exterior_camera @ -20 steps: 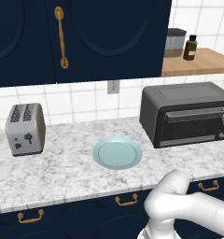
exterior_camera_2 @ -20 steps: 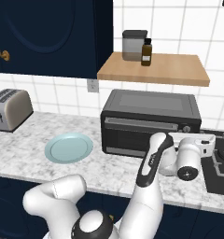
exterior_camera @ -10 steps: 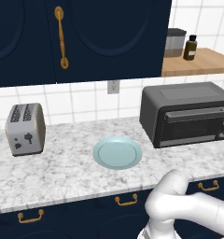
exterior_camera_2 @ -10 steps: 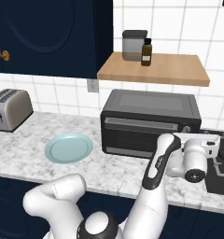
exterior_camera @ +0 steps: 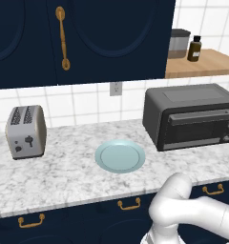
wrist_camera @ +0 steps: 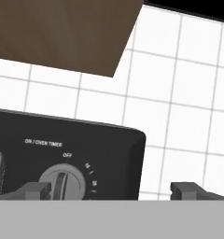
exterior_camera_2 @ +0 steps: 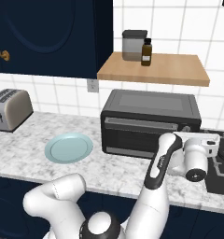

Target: Pick up the kebab skewer and baguette bread, and place them inside the toaster oven. Close the toaster oven door and start by setting the timer.

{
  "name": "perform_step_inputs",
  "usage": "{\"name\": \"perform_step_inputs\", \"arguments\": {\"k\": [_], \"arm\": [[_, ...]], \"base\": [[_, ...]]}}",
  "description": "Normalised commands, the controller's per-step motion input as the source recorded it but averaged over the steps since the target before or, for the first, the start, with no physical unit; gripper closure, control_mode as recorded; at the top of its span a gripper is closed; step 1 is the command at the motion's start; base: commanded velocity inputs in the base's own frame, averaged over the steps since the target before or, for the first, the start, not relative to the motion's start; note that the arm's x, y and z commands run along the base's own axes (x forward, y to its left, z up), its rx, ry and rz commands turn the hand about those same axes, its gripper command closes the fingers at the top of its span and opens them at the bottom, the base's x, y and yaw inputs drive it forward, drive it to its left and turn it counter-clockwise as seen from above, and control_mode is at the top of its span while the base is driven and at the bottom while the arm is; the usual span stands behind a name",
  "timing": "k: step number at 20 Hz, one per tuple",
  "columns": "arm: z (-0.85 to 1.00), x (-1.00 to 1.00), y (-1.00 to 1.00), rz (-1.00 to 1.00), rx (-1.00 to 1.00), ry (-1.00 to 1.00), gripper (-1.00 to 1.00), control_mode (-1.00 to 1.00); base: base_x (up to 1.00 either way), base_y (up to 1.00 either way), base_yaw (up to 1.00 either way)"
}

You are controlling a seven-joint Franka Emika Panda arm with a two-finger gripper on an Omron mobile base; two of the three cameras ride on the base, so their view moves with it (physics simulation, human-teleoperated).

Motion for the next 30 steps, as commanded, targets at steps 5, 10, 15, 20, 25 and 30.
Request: {"name": "perform_step_inputs", "arguments": {"k": [5,10,15,20,25,30], "arm": [[0.00,0.30,0.00,0.00,0.01,0.00,-1.00,-1.00],[0.00,0.03,0.02,0.00,0.00,-0.04,-1.00,-1.00],[0.00,0.01,0.14,0.00,0.00,-0.09,-1.00,-1.00],[0.00,0.02,0.06,0.00,0.00,-0.06,-1.00,-1.00],[0.00,0.16,-0.08,-0.01,0.00,-0.01,-1.00,-1.00],[0.00,0.09,-0.15,-0.01,0.00,0.00,-1.00,-1.00]], "base": [[0.00,0.00,0.00],[0.00,0.00,0.00],[0.00,0.00,0.00],[0.00,0.00,0.00],[0.00,0.00,0.00],[0.00,0.00,0.00]]}}
